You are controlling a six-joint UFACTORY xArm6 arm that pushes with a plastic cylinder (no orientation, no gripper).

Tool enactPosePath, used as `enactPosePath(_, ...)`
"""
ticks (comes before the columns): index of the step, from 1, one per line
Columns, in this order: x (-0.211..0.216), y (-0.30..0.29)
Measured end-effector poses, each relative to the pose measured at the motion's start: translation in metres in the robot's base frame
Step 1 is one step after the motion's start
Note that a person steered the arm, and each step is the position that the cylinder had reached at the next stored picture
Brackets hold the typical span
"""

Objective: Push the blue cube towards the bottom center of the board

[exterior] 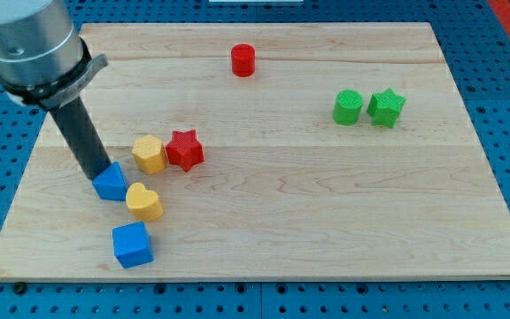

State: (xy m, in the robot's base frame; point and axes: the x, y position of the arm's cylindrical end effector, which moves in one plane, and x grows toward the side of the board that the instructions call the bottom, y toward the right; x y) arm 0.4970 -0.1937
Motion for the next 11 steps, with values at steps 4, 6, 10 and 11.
enactPosePath(4,0.055,-0.030)
enactPosePath(6,0.095,0.010)
enactPosePath(10,0.099,0.160)
enactPosePath(11,0.118,0.129)
